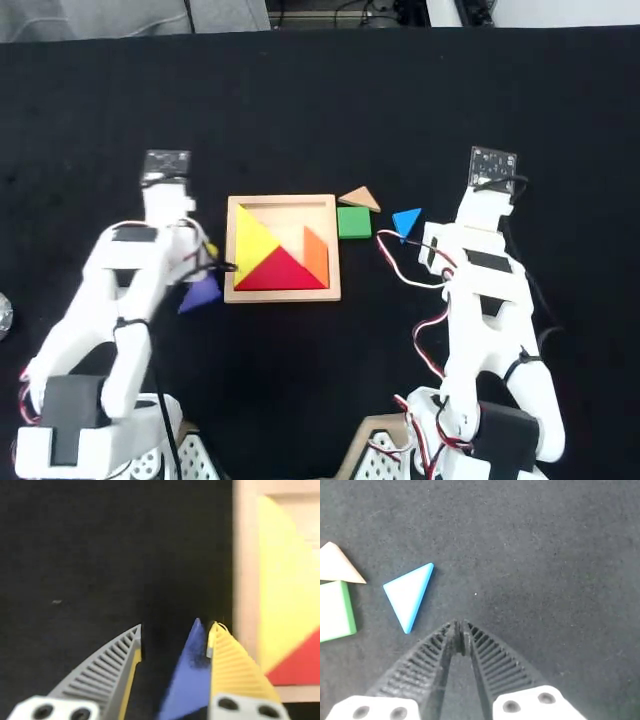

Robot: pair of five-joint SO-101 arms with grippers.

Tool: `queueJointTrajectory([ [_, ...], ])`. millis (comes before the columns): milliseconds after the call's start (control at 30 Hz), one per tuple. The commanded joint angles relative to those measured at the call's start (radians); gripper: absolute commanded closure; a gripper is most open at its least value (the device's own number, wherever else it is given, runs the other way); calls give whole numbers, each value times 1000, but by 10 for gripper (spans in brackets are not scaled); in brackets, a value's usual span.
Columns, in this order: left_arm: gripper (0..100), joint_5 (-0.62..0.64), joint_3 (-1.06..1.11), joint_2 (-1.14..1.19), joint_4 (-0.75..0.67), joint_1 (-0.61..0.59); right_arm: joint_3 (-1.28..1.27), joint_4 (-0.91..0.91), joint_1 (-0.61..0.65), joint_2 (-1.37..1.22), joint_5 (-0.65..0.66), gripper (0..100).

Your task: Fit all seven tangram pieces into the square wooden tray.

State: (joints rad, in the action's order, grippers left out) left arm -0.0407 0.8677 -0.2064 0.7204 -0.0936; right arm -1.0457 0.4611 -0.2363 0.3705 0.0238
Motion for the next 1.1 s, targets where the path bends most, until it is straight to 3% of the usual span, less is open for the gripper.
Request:
queueJointTrajectory([
  [0,780,-97,-45,-3,-5,-151,4,-20,12,35,9,984],
  [167,780,-258,-5,-15,20,-328,4,-20,12,35,9,984],
  [300,780,-414,-44,-18,152,-470,4,-20,12,35,9,984],
  [433,780,-446,-156,-109,330,-527,4,-20,12,35,9,984],
  [567,780,-446,-248,-281,477,-423,4,-20,12,35,9,984],
  [767,780,-529,-214,-468,539,-54,4,-20,12,35,9,984],
  [867,780,-779,-185,-477,539,28,-4,-20,12,35,9,984],
  [933,780,-982,-174,-465,539,28,-4,-20,12,35,9,984],
  [1067,779,-1240,-182,-396,549,-25,-1,-20,12,35,9,984],
])
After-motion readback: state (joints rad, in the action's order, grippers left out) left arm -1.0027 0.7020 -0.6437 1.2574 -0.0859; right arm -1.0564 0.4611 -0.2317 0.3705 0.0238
